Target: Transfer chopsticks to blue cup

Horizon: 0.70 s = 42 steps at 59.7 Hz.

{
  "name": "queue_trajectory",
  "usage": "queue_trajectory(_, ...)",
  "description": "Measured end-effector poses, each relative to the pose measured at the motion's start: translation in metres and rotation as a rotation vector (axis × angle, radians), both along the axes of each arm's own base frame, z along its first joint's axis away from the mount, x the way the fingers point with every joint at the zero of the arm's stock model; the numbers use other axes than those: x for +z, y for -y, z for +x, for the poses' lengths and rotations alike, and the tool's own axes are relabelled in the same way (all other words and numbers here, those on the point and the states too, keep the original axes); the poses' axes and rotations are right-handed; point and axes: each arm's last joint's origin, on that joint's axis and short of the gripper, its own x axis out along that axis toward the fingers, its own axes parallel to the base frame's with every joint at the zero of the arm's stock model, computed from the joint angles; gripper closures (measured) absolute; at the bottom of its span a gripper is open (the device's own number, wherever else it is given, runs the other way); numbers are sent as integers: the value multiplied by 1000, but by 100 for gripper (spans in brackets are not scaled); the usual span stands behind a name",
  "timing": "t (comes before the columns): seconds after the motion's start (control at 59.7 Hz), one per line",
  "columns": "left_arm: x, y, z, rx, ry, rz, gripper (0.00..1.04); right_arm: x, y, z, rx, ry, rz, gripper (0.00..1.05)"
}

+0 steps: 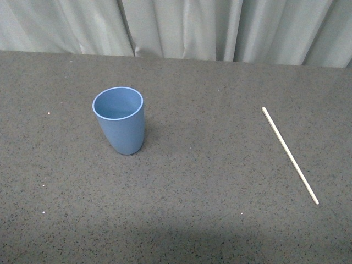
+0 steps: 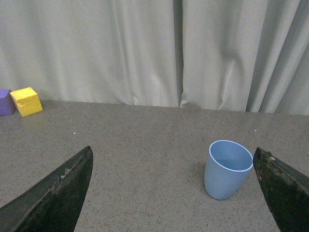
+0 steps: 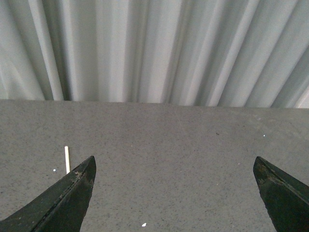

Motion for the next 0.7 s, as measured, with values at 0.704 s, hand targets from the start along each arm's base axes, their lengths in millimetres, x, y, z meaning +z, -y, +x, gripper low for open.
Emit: queue_trajectory(0.704,0,0,0,0,0,0,7,-36,-24,195,246,-821,218,9)
